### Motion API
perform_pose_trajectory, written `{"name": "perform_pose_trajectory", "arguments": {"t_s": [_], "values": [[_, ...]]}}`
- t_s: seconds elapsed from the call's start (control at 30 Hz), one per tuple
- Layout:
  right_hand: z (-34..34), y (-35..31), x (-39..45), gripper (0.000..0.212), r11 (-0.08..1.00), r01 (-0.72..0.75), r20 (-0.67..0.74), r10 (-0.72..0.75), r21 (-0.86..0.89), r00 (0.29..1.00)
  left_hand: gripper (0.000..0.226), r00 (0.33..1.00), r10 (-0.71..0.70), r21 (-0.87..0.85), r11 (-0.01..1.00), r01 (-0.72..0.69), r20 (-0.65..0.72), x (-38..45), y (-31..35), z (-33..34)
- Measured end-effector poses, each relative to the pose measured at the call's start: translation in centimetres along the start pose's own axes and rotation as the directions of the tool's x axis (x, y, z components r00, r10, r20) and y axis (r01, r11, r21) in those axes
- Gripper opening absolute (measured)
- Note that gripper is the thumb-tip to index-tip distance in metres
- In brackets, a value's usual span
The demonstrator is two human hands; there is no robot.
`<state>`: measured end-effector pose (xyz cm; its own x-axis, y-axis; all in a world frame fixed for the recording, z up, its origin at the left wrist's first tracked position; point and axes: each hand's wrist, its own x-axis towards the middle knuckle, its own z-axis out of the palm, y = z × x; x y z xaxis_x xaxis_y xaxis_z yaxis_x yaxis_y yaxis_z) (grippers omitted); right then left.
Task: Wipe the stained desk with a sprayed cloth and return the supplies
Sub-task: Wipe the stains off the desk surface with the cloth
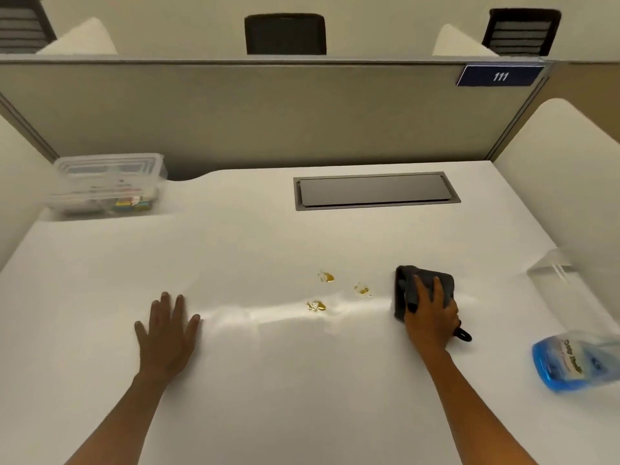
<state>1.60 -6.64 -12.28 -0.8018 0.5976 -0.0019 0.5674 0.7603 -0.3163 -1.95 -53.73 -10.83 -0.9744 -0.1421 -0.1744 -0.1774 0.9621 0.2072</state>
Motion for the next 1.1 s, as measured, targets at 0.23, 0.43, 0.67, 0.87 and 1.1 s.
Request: {"name": "perform_pose_trajectory", "arguments": {"t_s": [0.23, 0.43, 0.67, 0.87, 1.1], "values": [[3.9, -14.8, -1.6, 0.066, 0.972, 0.235, 0.196, -0.232, 0.006, 0.953, 0.059, 0.997, 0.081, -0.022, 0.996, -0.082, -0.007, 0.2, -3.9, 0.8], [6.5, -24.1, -11.0, 0.075, 0.846, 0.518, 0.335, -0.527, 0.126, 0.781, 0.057, 0.998, 0.061, -0.129, 0.99, -0.062, -0.015, 0.4, -4.8, 1.0], [7.0, -22.2, -18.4, 0.079, 0.755, 0.64, 0.24, -0.654, 0.143, 0.717, 0.057, 0.994, 0.107, -0.134, 0.985, -0.11, -0.03, 0.2, -3.3, 1.1], [6.0, -18.3, -15.0, 0.072, 0.833, 0.548, 0.129, -0.554, 0.078, 0.822, 0.061, 0.986, 0.166, -0.136, 0.977, -0.166, -0.007, 0.8, -0.4, 1.9], [2.2, -7.6, -4.5, 0.065, 0.987, 0.16, -0.021, -0.161, -0.025, 0.987, 0.072, 0.981, 0.192, -0.094, 0.977, -0.191, 0.001, 1.1, 0.9, 2.7]]}}
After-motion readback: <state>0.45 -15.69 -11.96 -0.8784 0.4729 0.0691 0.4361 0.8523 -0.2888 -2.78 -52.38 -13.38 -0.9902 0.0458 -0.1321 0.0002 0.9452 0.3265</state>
